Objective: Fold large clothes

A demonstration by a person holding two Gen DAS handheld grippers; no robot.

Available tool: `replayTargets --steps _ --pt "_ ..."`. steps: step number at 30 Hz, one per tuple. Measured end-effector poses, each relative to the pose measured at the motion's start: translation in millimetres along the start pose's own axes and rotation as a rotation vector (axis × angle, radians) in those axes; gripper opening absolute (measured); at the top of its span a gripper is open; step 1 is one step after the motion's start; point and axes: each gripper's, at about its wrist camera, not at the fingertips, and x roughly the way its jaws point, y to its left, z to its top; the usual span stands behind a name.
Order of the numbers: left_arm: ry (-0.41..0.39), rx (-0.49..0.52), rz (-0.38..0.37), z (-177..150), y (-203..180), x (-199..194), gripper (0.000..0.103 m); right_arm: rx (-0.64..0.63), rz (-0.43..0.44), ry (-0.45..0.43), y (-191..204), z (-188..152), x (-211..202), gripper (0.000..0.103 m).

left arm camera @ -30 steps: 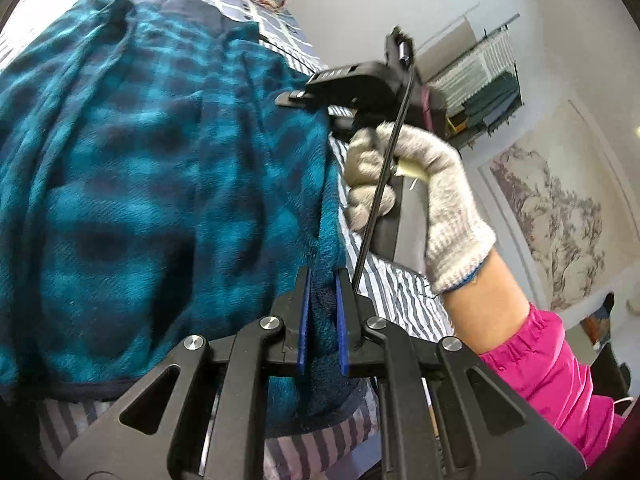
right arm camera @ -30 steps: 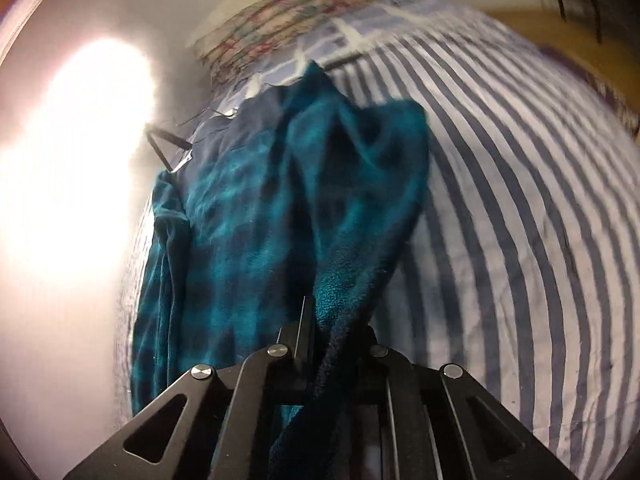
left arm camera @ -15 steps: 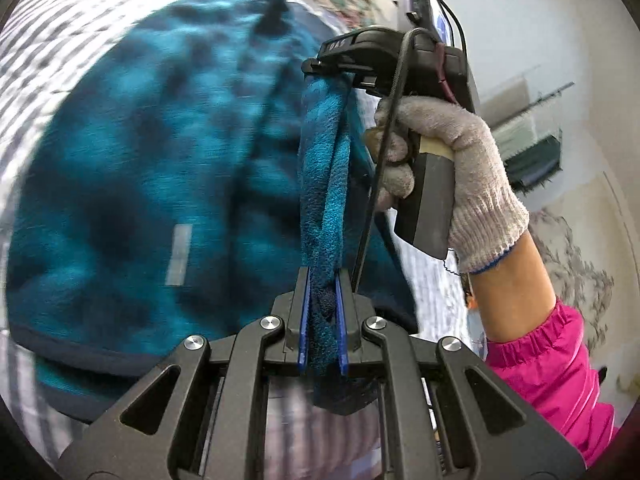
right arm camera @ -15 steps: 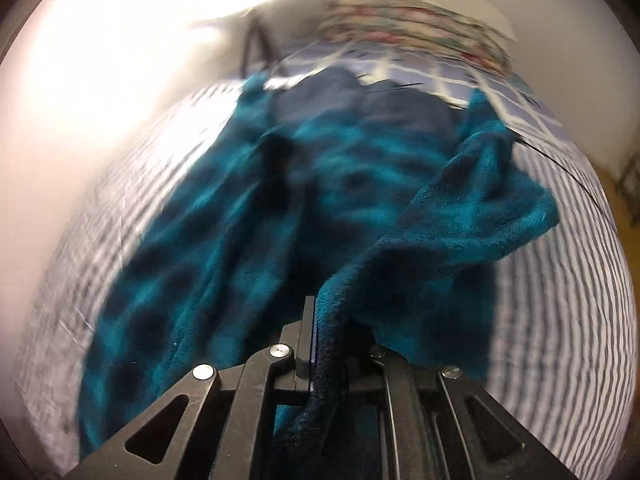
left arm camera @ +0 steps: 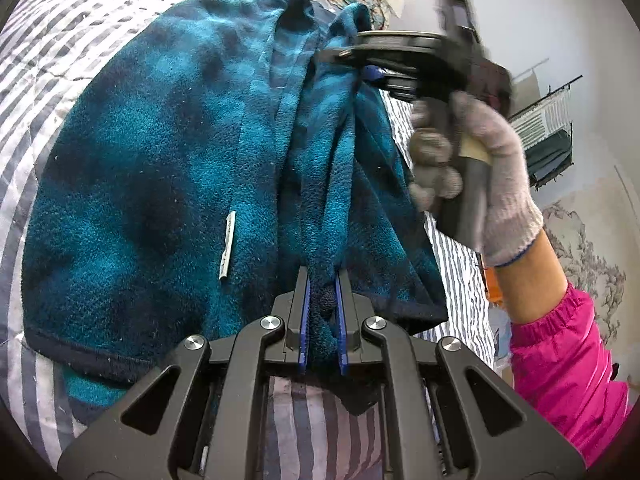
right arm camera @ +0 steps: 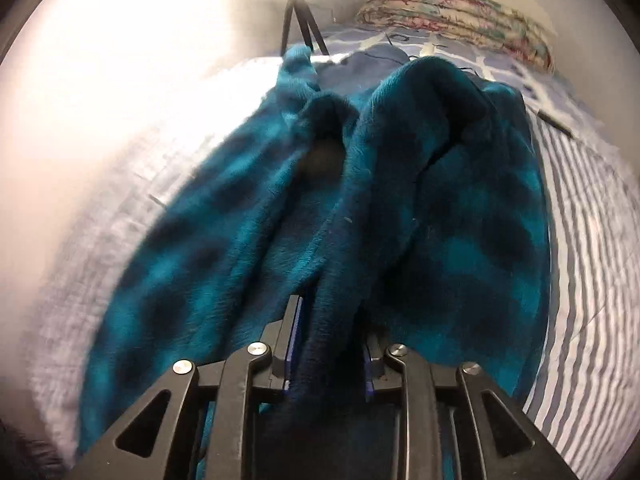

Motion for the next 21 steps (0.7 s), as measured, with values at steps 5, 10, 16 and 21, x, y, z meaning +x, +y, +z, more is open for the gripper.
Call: replayTargets --steps 5,10,16,21 --pt "-0.004 -0.005 -0.010 2.2 -0.6 1.6 0.009 0.160 0.094 -0.159 -44.9 -1.8 -56.2 0.025" --pt "-0.004 0.009 -0.004 2.0 -1.9 6.2 0.009 0.192 -0.017 -0.176 -71.9 21.1 -54.6 0.023" --pt "0.011 0.005 -0.013 0.3 2.0 6.6 0.009 0.173 -0.076 -0.156 -73.6 76.4 7.2 0.023" --pt "0.018 -0.001 -0.012 3.8 7.4 16.0 0.009 0.118 -0.117 -0.089 -57.9 108.1 68.3 0.023"
